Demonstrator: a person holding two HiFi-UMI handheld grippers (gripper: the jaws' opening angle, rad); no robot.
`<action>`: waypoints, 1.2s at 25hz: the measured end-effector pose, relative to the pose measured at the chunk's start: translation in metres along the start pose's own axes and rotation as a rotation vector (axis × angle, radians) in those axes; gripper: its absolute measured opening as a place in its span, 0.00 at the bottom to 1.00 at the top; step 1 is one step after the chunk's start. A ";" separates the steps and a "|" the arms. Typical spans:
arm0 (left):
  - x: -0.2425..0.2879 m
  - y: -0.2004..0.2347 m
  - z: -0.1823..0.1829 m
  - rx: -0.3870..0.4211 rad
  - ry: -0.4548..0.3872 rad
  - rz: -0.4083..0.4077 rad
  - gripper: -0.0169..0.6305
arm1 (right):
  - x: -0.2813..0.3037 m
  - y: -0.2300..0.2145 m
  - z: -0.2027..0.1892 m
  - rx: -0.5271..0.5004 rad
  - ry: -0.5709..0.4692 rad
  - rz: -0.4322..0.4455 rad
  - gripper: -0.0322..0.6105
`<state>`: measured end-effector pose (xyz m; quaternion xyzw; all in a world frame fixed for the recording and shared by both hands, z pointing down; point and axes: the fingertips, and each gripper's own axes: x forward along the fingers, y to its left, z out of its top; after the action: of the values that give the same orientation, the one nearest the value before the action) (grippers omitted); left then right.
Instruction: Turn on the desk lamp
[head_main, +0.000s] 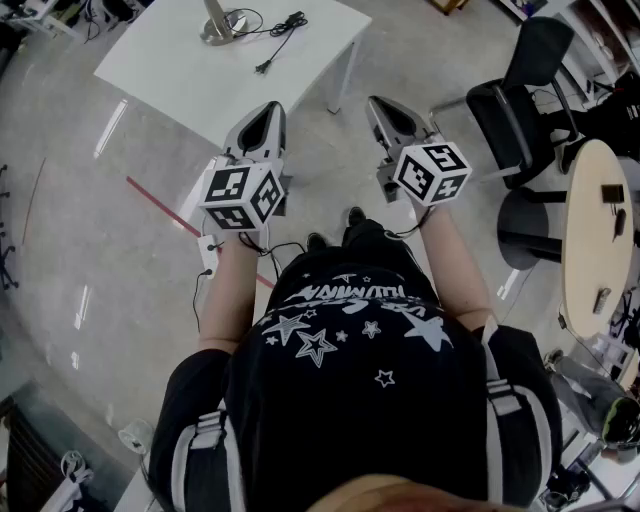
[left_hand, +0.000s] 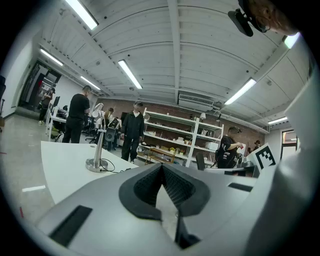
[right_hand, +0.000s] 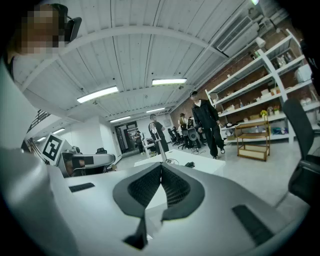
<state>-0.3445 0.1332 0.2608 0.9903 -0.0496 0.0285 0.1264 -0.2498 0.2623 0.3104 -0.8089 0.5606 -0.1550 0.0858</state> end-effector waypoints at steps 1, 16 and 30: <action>0.000 0.001 0.000 0.001 0.001 0.000 0.04 | 0.001 -0.001 0.000 -0.001 0.002 0.001 0.06; 0.058 0.020 0.004 0.018 0.013 0.100 0.04 | 0.072 -0.055 0.030 0.020 -0.002 0.100 0.06; 0.158 0.026 0.002 -0.002 0.019 0.272 0.04 | 0.137 -0.163 0.067 0.064 0.038 0.227 0.06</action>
<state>-0.1900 0.0931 0.2762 0.9740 -0.1824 0.0545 0.1229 -0.0387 0.1906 0.3199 -0.7341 0.6447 -0.1776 0.1180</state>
